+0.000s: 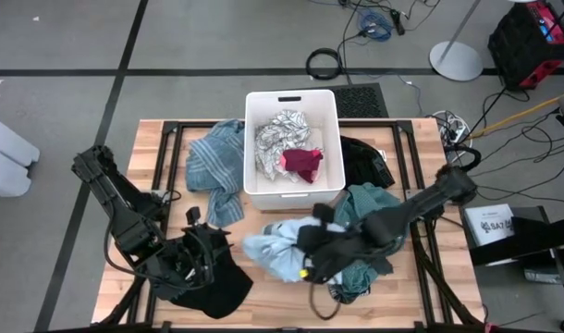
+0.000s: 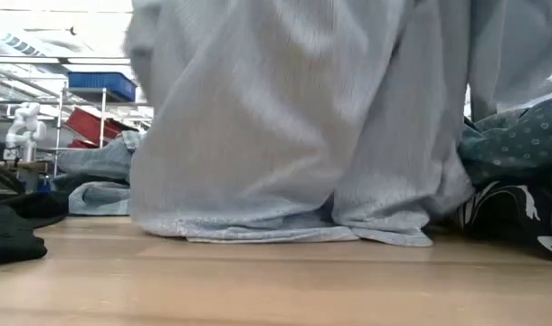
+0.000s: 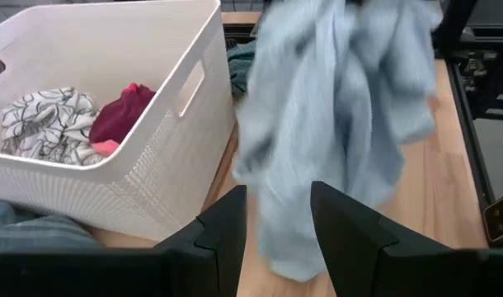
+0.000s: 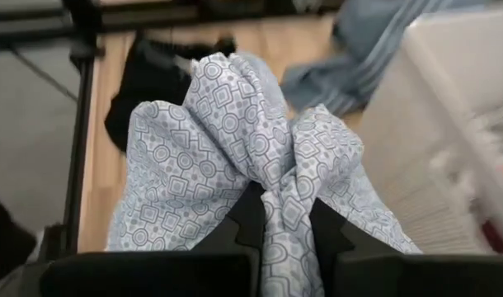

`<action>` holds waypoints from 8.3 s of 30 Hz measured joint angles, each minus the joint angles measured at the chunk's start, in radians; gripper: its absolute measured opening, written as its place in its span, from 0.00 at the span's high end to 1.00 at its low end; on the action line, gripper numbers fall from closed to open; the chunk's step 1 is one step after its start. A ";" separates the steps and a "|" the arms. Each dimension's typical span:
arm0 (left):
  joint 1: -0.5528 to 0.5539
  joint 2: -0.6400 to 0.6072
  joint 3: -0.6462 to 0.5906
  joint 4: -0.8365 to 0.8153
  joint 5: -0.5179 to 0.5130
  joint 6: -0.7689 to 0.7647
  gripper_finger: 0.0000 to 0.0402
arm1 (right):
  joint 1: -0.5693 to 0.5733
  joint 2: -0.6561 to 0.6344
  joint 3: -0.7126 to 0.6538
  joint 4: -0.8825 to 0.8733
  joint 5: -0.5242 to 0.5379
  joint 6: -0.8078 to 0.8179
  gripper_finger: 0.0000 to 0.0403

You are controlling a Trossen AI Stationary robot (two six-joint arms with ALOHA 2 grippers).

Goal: Sort clothes
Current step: Put the light blue shirt into the white bin, then put the blue striped shirt into the white bin

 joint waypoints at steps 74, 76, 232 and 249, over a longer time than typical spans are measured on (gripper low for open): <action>0.213 0.068 -0.128 0.209 0.065 0.215 0.64 | -0.996 0.063 0.003 0.258 -0.593 -0.539 0.93; 0.214 0.068 -0.128 0.209 0.065 0.219 0.64 | -0.970 0.089 0.003 0.256 -0.593 -0.548 0.93; 0.628 -0.391 -0.138 0.316 0.665 0.110 1.00 | 0.182 -0.204 -0.651 -0.071 -0.219 0.244 0.60; 0.364 -0.380 -0.072 0.951 0.617 0.455 1.00 | 0.193 -0.259 -0.651 0.202 -0.193 -0.008 0.60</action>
